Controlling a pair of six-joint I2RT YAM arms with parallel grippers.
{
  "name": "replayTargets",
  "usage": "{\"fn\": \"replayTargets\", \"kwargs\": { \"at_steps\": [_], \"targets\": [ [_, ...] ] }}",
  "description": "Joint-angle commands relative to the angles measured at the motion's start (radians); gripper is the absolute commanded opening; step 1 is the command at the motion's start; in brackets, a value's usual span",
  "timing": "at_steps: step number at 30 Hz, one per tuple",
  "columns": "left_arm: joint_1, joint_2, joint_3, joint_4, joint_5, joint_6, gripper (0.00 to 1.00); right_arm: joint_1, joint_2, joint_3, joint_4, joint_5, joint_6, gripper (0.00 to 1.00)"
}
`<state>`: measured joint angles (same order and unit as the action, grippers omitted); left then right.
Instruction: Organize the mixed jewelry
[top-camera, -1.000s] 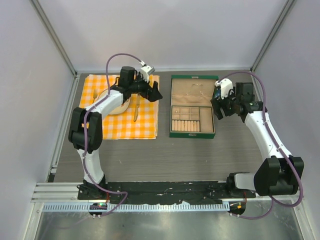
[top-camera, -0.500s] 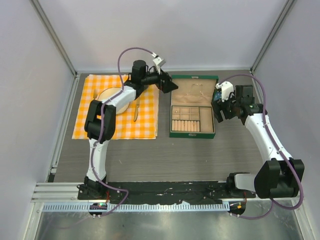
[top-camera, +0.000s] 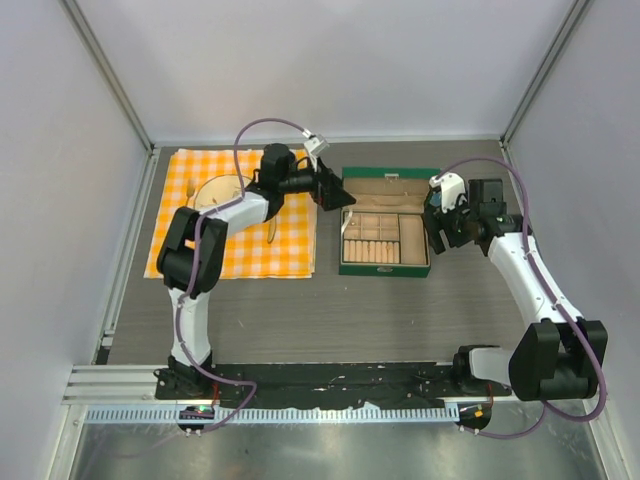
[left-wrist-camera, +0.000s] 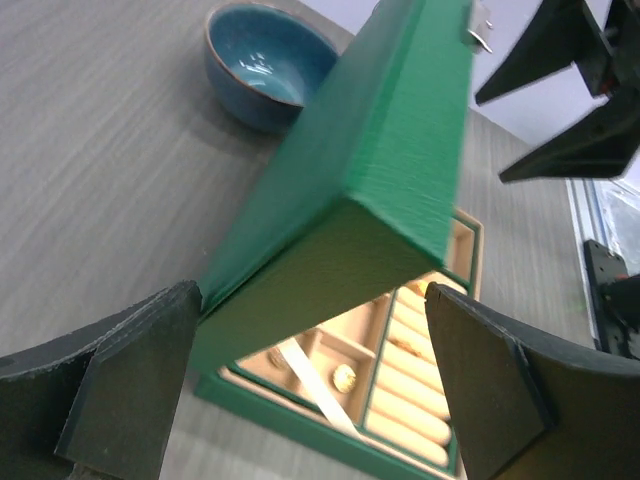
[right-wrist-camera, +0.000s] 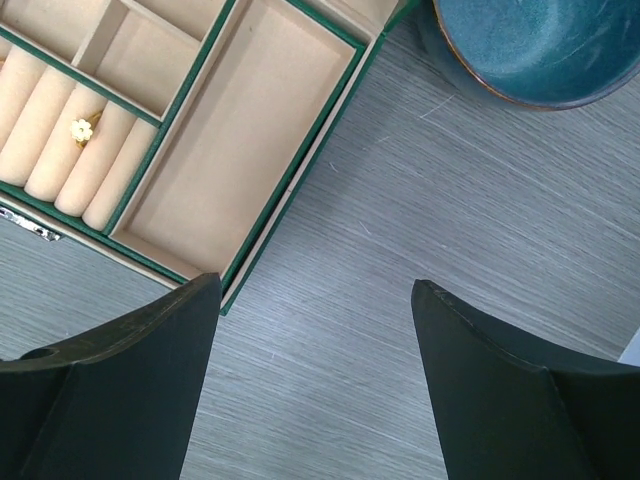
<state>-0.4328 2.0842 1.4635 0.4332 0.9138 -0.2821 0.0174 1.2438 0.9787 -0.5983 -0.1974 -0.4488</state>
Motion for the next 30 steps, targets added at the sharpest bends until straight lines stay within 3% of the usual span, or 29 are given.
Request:
{"fn": "replayTargets", "kwargs": {
  "at_steps": [1,9,15,23,30],
  "targets": [
    [0.000,-0.165,-0.126,0.075,0.025,0.003,1.00,-0.004,-0.026,-0.006,0.043,-0.025,0.007,0.83],
    [0.000,-0.380,-0.346,-0.193,-0.021,0.237,1.00,-0.005,-0.122,-0.026,0.013,-0.011,-0.002,0.83],
    [-0.001,-0.492,-0.407,-0.370,-0.076,0.304,1.00,-0.004,-0.208,-0.021,-0.081,-0.045,-0.024,0.83],
    [-0.038,-0.510,-0.345,-0.432,-0.157,0.255,1.00,-0.004,-0.287,-0.032,-0.143,-0.080,-0.056,0.83],
    [-0.182,-0.386,-0.168,-0.531,-0.341,0.271,1.00,-0.004,-0.244,-0.032,-0.106,-0.083,-0.002,0.83]
  ]
}}
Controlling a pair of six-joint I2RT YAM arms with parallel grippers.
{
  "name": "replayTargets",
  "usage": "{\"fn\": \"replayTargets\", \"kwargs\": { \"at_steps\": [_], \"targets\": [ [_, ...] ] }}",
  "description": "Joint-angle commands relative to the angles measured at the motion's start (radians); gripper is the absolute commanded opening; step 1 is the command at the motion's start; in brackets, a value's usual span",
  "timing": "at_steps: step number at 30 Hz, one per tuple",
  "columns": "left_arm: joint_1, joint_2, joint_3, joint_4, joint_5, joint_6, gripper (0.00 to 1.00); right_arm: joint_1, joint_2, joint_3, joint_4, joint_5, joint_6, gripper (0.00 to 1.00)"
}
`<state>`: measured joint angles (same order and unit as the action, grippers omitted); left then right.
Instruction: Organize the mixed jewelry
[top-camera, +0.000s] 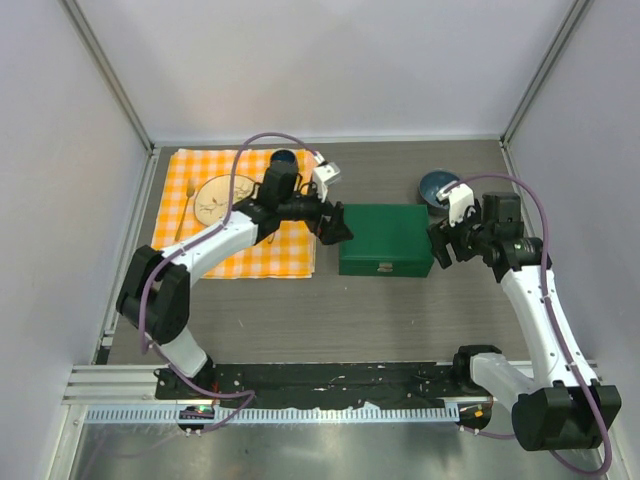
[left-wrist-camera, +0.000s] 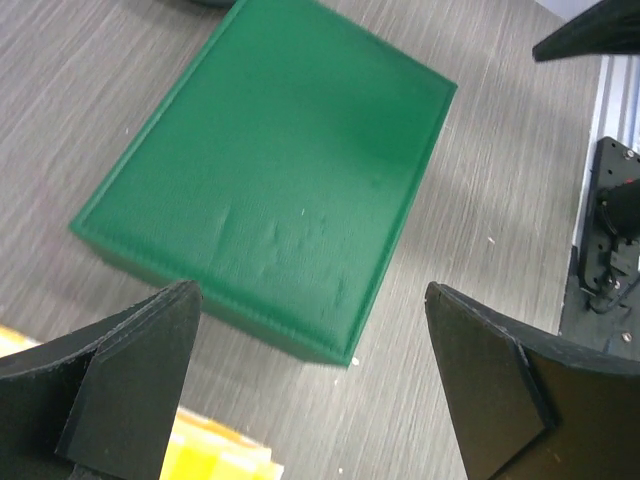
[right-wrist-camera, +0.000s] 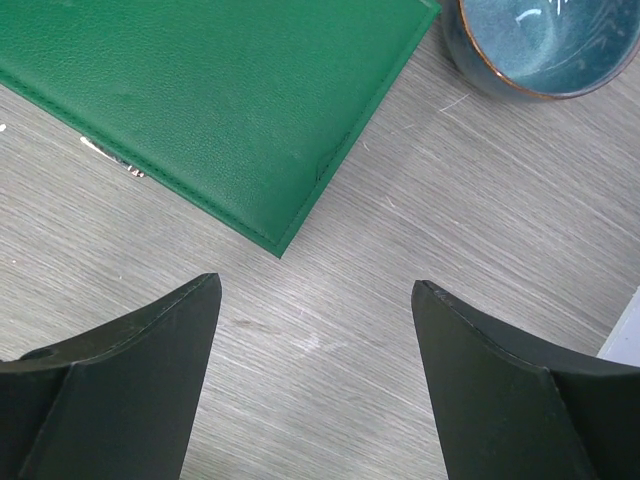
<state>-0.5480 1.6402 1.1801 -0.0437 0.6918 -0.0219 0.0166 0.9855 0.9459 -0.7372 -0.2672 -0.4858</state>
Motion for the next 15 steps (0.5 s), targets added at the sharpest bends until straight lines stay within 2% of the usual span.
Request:
{"fn": "replayTargets", "kwargs": {
  "at_steps": [1,8,15],
  "targets": [
    [-0.079,0.090,0.134,-0.061,-0.147,0.014,1.00,-0.004,0.018,0.001,0.038,-0.009,0.041,0.83],
    [-0.206,0.246,0.291,-0.143,-0.351,0.100,1.00,-0.003,-0.008,-0.024,0.094,0.086,0.073,0.83],
    [-0.299,0.359,0.325,-0.166,-0.474,0.132,1.00,-0.004,-0.018,-0.045,0.102,0.129,0.073,0.83]
  ]
}}
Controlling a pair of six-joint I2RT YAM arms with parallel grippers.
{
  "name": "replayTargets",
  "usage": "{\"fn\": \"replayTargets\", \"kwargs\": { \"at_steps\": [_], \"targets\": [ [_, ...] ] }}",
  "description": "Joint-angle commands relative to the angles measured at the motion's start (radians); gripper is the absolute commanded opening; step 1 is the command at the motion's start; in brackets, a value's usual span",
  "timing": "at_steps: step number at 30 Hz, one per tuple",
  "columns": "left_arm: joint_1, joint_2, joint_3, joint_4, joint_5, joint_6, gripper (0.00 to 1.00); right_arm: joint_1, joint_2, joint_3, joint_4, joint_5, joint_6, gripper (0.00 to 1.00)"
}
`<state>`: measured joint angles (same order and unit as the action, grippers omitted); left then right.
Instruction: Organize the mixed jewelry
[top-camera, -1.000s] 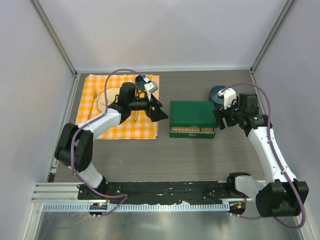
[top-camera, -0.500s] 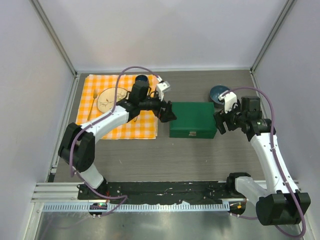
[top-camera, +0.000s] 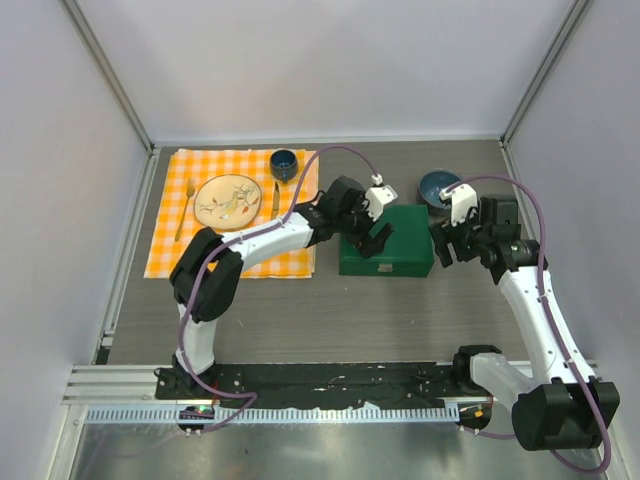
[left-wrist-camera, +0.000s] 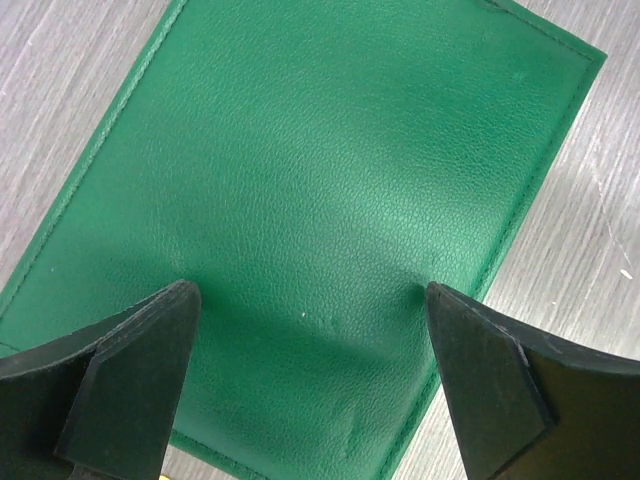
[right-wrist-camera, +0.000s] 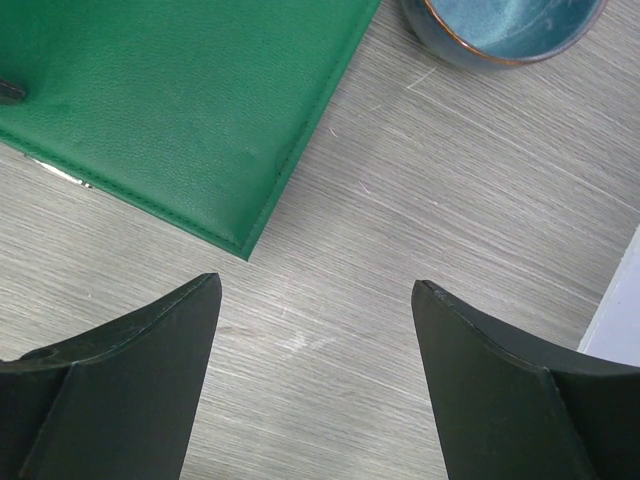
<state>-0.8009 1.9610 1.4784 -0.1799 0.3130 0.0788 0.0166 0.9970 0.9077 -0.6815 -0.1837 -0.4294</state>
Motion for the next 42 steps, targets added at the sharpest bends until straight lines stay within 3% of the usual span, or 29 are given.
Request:
{"fn": "replayTargets", "kwargs": {
  "at_steps": [1,11,21,27,37,42],
  "targets": [
    [-0.063,0.045,0.022,-0.032,-0.112,0.042,1.00,-0.004,-0.032,-0.015,0.048,0.050,0.014,0.83],
    [-0.089,0.043,-0.072,0.000,-0.233,0.055,1.00,-0.003,-0.052,-0.038,0.057,0.059,0.006,0.83],
    [-0.078,-0.186,-0.040,-0.070,-0.282,0.000,1.00,-0.004,-0.046,0.002,0.100,0.105,0.073,0.85],
    [-0.021,-0.373,-0.044,-0.102,-0.374,-0.036,1.00,-0.004,-0.008,0.037,0.213,0.130,0.170,0.90],
    [0.365,-0.576,-0.033,-0.236,-0.285,-0.143,1.00,-0.004,0.189,0.220,0.407,0.181,0.359,0.95],
    [0.558,-0.651,-0.037,-0.280,-0.252,-0.149,1.00,-0.004,0.255,0.330,0.442,0.384,0.397,0.99]
  ]
}}
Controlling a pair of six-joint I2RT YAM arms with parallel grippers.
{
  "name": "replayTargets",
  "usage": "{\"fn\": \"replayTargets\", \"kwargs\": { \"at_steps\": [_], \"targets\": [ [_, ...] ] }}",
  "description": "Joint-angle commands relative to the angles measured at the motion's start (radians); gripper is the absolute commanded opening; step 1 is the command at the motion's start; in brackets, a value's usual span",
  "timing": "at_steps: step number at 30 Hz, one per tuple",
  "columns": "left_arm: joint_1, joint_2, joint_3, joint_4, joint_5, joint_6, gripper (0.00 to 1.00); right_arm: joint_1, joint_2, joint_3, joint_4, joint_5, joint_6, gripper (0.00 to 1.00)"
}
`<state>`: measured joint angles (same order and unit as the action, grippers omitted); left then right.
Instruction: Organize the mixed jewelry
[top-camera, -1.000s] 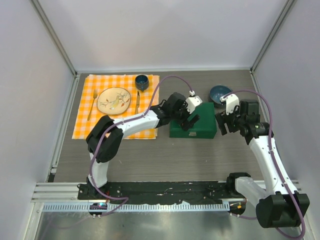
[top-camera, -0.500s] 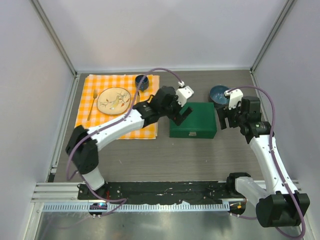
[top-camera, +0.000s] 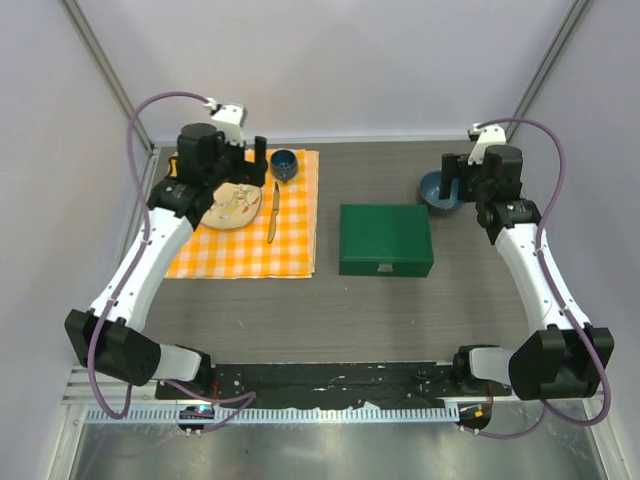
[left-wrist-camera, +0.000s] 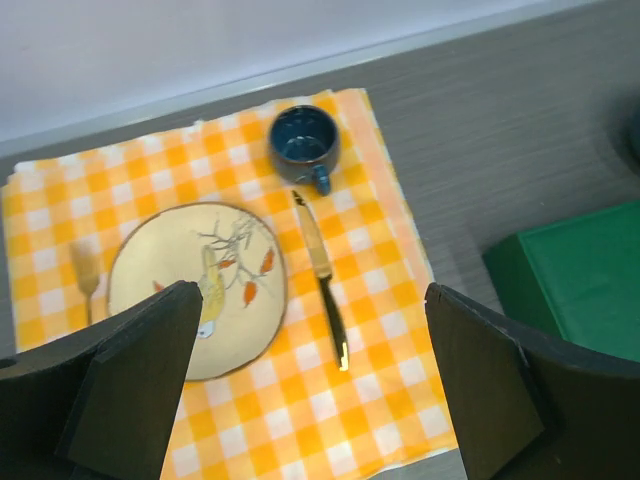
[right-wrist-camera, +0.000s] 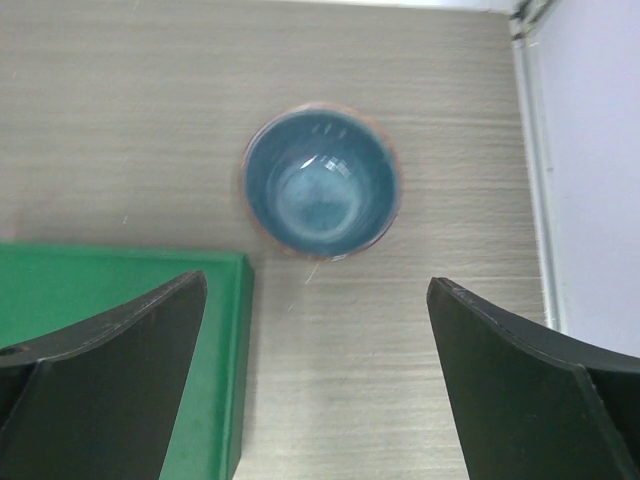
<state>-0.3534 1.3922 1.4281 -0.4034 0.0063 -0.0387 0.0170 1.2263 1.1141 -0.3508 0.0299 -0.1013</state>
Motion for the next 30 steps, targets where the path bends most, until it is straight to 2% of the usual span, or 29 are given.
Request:
{"fn": "replayTargets", "kwargs": {
  "at_steps": [1,3,8,21,30],
  "targets": [
    [0.138,-0.094,0.018,-0.060,0.069,-0.039,1.00,-0.003,0.045,0.142,0.107,0.188,0.069,0.99],
    [0.213,-0.105,0.011,-0.052,0.121,-0.062,1.00,-0.005,0.048,0.180,0.108,0.203,0.069,0.99],
    [0.286,-0.110,0.000,-0.023,0.158,-0.093,1.00,-0.003,0.021,0.213,0.138,0.128,0.072,0.99],
    [0.298,-0.102,-0.078,0.095,0.158,-0.136,1.00,-0.005,0.056,0.320,0.104,0.050,0.097,1.00],
    [0.300,-0.096,-0.089,0.110,0.181,-0.150,1.00,-0.005,0.030,0.296,0.105,0.016,0.098,1.00]
  ]
}}
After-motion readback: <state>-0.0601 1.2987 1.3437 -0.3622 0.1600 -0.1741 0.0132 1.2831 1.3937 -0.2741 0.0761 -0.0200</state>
